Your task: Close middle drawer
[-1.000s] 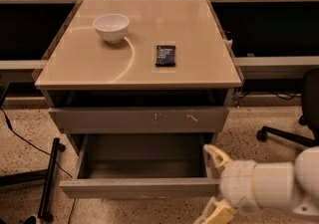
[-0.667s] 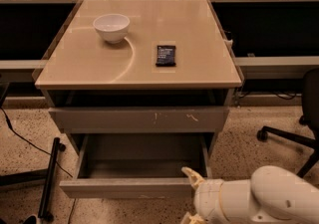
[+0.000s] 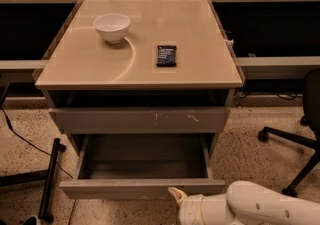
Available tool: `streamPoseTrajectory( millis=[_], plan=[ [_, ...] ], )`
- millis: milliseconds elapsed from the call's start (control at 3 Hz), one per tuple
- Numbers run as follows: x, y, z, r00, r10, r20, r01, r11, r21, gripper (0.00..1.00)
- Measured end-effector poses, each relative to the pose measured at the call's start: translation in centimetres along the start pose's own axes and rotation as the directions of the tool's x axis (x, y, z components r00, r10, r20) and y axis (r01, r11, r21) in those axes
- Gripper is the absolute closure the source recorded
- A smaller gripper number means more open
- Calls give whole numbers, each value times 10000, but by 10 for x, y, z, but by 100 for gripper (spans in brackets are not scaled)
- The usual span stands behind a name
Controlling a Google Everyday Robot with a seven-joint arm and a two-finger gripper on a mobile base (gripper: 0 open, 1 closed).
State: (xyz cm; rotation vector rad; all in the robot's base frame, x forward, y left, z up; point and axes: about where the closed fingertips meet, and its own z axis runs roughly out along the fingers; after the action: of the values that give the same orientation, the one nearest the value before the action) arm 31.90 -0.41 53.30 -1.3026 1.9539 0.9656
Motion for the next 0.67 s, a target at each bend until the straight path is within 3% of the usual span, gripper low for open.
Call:
streamPoseTrajectory(
  millis=[333,667],
  plan=[
    [0,0,0,10000,2,2,-2,10000,-3,18],
    [0,0,0,10000,2,2,-2,10000,-4,42]
  ],
)
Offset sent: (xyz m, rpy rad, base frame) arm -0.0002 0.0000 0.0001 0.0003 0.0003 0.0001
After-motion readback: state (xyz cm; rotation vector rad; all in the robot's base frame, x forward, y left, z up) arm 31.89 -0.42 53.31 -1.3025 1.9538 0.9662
